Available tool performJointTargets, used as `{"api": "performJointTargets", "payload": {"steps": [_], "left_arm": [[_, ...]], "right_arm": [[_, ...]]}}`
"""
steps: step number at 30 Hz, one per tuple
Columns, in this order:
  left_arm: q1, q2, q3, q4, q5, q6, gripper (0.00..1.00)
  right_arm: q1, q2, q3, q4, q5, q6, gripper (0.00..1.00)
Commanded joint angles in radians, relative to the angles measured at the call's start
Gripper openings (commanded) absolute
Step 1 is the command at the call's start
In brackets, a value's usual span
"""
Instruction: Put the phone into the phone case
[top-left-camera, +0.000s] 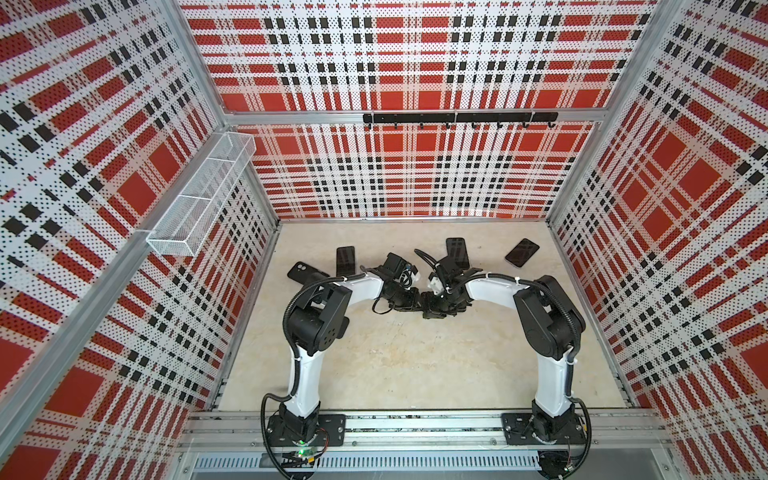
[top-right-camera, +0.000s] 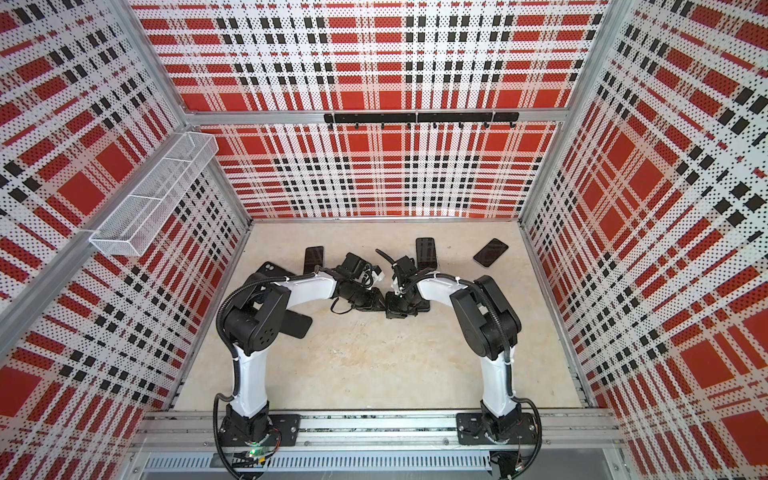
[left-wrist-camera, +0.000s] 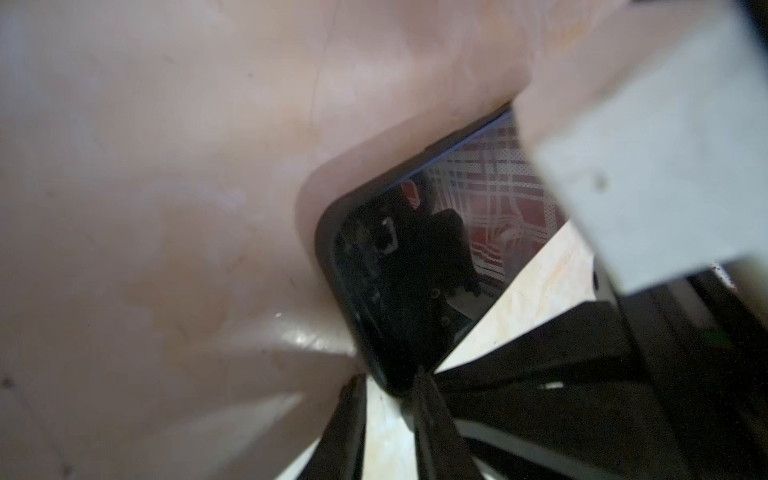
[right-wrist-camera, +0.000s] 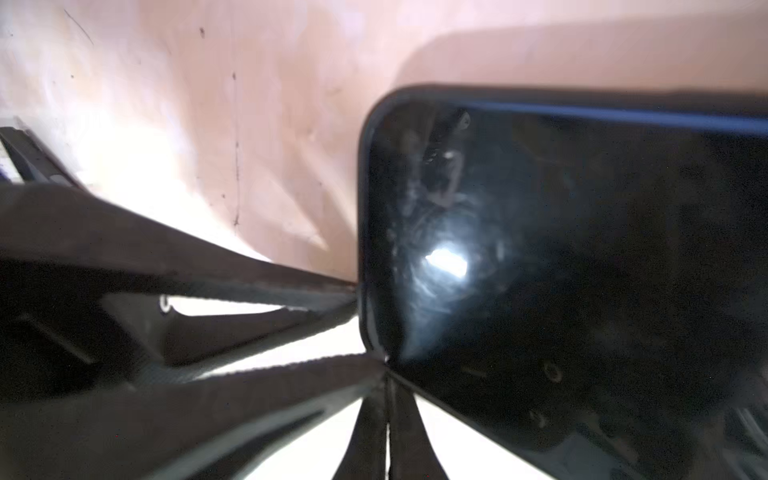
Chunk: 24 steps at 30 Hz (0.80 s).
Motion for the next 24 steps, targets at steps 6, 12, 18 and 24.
{"api": "performJointTargets", "payload": {"steps": [6, 12, 18, 24], "left_arm": [[0.028, 0.001, -0.019, -0.014, -0.011, 0.005, 0.28], [0.024, -0.009, -0.029, 0.011, -0.013, 0.001, 0.38], [0.019, 0.006, -0.03, 0.016, -0.019, -0.007, 0.38], [0.018, 0.016, -0.031, 0.015, -0.027, -0.01, 0.32]], "right_arm": [[-0.162, -0.213, 0.043, -0.316, 0.306, -0.173, 0.14], [-0.263, -0.216, 0.095, -0.338, 0.195, -0.287, 0.19], [-0.27, -0.123, 0.122, -0.329, 0.116, -0.3, 0.2], [-0.27, -0.077, 0.084, -0.287, 0.114, -0.3, 0.23]]}}
